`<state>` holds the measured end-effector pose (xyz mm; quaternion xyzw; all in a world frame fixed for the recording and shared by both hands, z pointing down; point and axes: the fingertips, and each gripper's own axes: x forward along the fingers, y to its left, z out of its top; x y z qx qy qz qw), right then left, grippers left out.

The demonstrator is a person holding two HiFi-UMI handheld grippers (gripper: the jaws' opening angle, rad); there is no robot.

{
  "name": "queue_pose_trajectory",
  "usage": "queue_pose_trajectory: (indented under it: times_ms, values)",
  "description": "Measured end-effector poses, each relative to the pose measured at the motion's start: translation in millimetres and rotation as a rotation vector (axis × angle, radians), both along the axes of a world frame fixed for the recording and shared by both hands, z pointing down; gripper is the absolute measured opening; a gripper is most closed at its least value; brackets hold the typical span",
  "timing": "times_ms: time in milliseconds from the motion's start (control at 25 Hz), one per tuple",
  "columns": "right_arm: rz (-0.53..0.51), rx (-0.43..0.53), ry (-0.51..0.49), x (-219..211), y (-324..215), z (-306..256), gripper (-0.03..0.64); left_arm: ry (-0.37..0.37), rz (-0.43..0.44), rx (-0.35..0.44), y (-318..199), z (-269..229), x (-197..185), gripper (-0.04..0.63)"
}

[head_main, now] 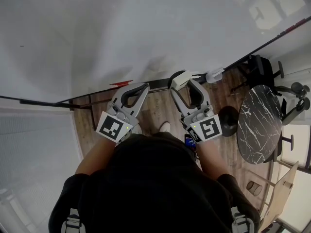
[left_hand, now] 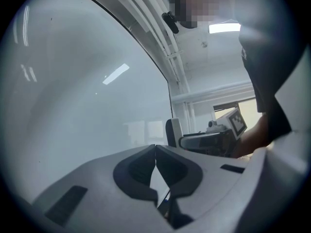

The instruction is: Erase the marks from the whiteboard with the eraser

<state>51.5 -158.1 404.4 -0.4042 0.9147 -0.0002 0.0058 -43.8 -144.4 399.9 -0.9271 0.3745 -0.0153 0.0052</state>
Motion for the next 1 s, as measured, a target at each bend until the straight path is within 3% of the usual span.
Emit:
queue_pose_trajectory:
  times_ms: [1000]
  values:
    - [0.013,-0.004,0.007,2.3,-2.1,3.0,0.222,-0.005,0.005,0.002,-4.0,-0.8,1.5,0.005]
